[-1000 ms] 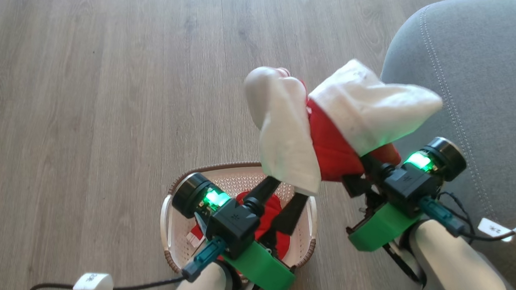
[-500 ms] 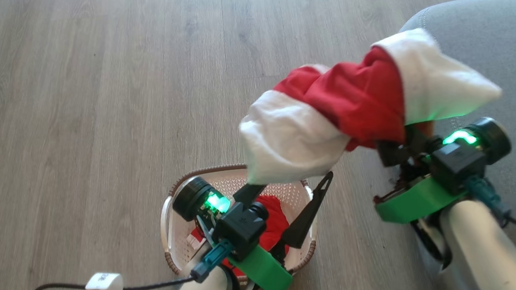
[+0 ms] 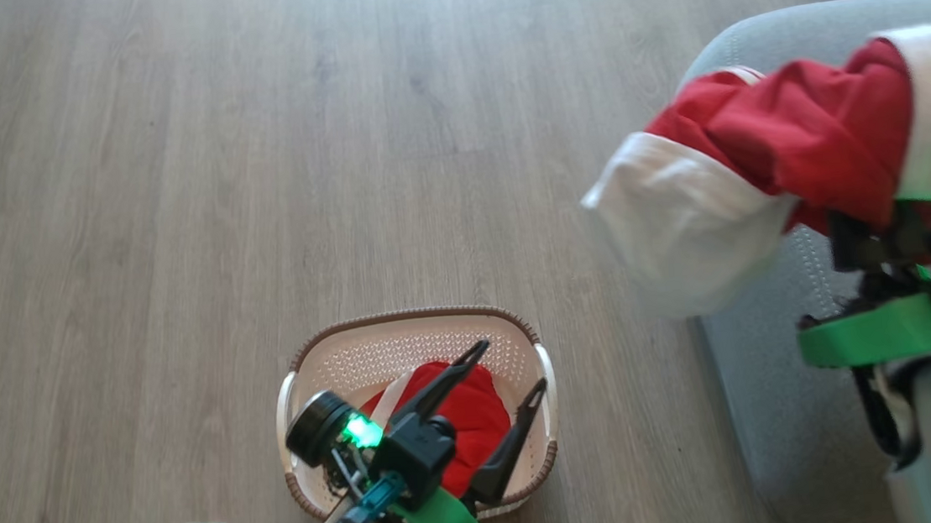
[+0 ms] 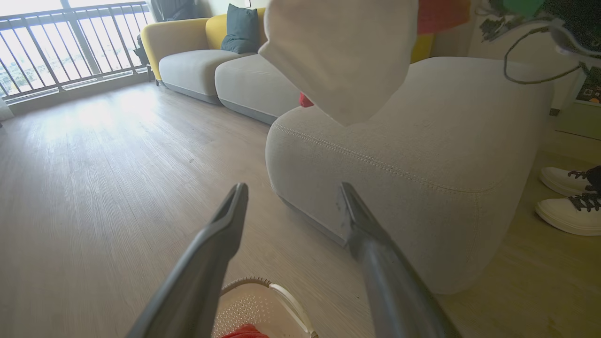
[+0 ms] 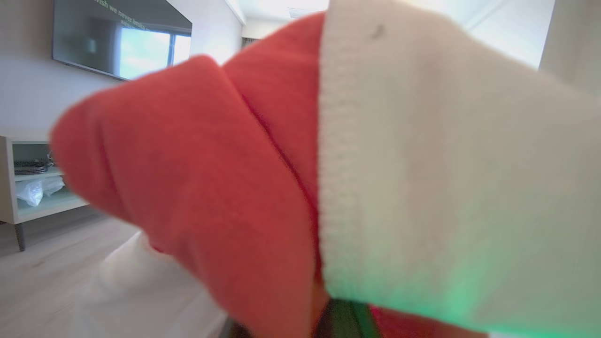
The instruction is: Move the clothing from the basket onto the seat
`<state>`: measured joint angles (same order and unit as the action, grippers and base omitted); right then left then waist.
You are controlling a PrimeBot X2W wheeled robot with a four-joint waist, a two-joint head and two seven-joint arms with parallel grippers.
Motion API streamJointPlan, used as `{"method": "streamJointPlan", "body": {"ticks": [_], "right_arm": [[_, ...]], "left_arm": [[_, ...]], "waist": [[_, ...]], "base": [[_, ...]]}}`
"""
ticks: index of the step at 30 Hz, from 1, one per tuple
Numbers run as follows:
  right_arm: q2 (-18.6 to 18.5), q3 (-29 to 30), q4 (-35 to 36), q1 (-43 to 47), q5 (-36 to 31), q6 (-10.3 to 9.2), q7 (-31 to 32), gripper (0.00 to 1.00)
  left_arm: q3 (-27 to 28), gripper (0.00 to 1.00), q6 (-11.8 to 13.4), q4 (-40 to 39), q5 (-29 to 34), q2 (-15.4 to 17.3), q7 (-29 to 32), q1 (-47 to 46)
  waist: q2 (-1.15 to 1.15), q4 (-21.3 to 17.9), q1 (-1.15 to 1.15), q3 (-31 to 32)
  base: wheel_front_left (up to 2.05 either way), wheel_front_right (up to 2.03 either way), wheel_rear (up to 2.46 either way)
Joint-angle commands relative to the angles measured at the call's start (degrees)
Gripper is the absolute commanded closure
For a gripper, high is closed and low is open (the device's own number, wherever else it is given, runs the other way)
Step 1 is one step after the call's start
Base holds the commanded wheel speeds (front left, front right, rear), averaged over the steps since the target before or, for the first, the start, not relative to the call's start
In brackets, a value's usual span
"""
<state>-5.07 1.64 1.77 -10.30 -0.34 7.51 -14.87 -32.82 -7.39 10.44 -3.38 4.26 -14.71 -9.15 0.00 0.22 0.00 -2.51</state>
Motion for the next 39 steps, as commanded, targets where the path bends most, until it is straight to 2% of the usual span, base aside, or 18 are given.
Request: {"method": "streamJointPlan", "body": {"ticks": [1,9,25,31,39], "right_arm": [[-0.4,1.2,2.4,0.3,-0.3,-0.02,-0.1,1.00],[0.3,8.4,1.6,4.6,-0.2,-0.02,-0.1,1.00],[0.6,8.8,1.5,3.8,0.2,-0.02,-0.1,1.00],[0.6,8.7,2.2,3.0,-0.2,-0.02,-0.1,1.00],[1.0,9.2,3.0,2.8,0.2,-0.02,-0.1,1.00]], "left_arm": [[3.1,0.00,0.3,-1.6,0.3,0.3,-0.3,-0.6],[5.4,0.00,0.5,-2.8,0.3,-0.4,-0.3,1.8],[6.3,0.00,0.2,-3.4,0.9,-1.0,-0.3,3.5],[6.0,0.00,0.1,-4.1,1.2,-1.1,-0.3,3.2],[4.7,0.00,0.0,-5.6,1.9,-0.4,-0.3,2.1]], "waist": [[0.00,-0.8,0.00,0.3],[0.00,-2.6,0.00,0.6],[0.00,-5.5,0.00,0.4],[0.00,-10.8,0.00,-1.0],[0.00,-22.1,0.00,-3.2]], "base": [[0.00,0.00,0.00],[0.00,0.00,0.00],[0.00,0.00,0.00],[0.00,0.00,0.00],[0.00,0.00,0.00]]}}
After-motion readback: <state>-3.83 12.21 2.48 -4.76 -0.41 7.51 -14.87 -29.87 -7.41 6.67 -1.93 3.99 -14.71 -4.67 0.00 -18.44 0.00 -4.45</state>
